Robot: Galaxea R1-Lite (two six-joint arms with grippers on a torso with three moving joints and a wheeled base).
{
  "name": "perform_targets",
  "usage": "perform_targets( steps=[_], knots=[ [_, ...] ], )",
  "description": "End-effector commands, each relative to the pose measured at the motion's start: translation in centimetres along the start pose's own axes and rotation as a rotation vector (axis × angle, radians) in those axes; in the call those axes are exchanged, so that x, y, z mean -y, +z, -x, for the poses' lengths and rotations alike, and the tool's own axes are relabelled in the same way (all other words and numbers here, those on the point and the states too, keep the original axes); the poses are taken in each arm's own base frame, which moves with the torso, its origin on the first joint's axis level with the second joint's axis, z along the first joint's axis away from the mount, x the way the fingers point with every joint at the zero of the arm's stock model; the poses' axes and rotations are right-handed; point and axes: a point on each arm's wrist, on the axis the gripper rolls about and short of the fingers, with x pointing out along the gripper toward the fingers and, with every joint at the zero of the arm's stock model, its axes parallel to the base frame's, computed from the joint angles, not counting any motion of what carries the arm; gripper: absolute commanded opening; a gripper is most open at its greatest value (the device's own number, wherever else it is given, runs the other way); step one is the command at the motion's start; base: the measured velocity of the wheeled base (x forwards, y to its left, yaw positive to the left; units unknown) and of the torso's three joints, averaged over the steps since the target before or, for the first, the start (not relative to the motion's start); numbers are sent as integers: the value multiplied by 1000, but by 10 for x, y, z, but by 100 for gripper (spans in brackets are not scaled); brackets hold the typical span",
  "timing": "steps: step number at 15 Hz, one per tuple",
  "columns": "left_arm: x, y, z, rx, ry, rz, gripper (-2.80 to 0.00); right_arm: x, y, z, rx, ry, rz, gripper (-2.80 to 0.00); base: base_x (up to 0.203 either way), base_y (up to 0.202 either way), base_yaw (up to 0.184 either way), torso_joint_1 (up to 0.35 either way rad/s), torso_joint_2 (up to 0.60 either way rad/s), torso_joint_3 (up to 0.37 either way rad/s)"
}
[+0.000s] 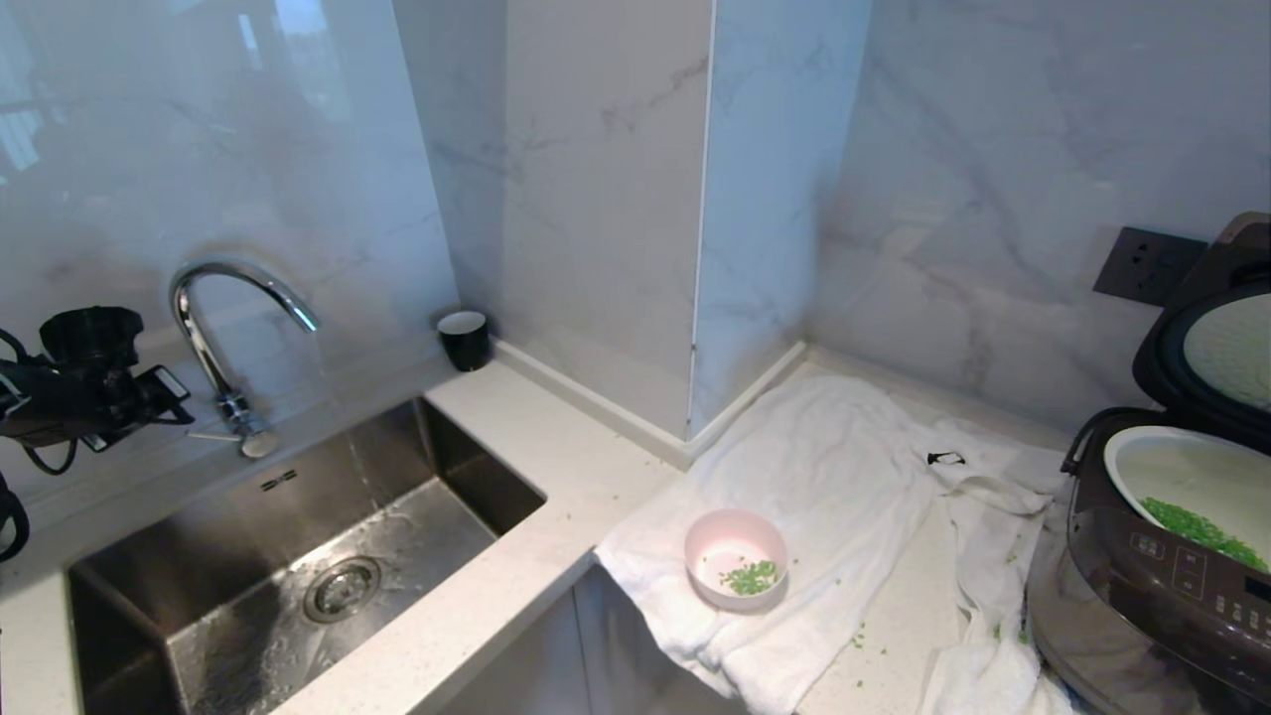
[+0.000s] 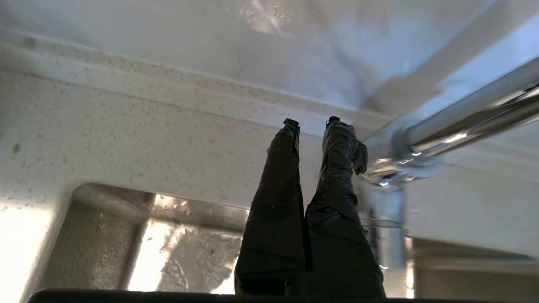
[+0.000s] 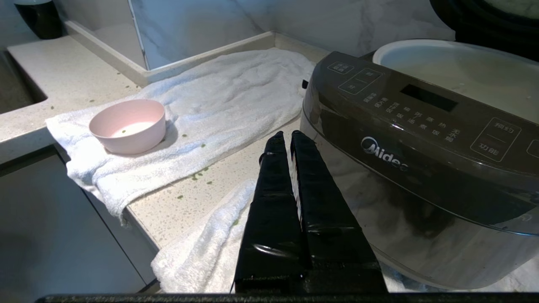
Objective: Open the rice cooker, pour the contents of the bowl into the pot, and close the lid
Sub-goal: Turn on the tap
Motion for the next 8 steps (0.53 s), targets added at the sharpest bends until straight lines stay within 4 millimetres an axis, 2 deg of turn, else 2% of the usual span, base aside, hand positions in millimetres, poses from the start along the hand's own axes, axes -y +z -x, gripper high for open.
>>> perform_targets(
  steps=[1, 4, 8],
  knots=[
    [0, 21, 25, 28, -12, 28, -280, 0, 0, 0, -1, 2, 1, -280, 0, 0, 0, 0, 0, 0],
    [-3, 31, 76, -27, -85, 34, -280, 0, 0, 0, -1, 1, 1, -280, 0, 0, 0, 0, 0, 0],
    [-17, 11, 136, -153, -193, 3, -280, 0, 0, 0, -1, 2, 1, -280, 0, 0, 0, 0, 0, 0]
  ],
)
